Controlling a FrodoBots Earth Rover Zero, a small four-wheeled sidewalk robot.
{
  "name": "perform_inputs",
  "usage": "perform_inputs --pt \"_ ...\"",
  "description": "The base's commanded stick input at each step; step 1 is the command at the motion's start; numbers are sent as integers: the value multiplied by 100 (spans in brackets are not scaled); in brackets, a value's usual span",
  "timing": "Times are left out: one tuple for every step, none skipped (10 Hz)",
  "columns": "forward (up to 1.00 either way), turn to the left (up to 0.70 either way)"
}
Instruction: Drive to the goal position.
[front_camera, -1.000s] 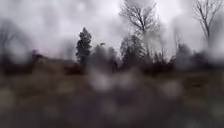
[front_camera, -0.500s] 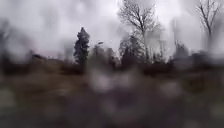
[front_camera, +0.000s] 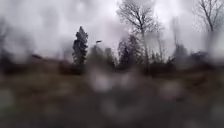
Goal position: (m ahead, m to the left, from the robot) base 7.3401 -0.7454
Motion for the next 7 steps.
perform_inputs --pt "100 0" --pt "100 0" --pt "100 0" --pt "100 0" --pt "100 0" --pt "100 0" --pt "100 0"
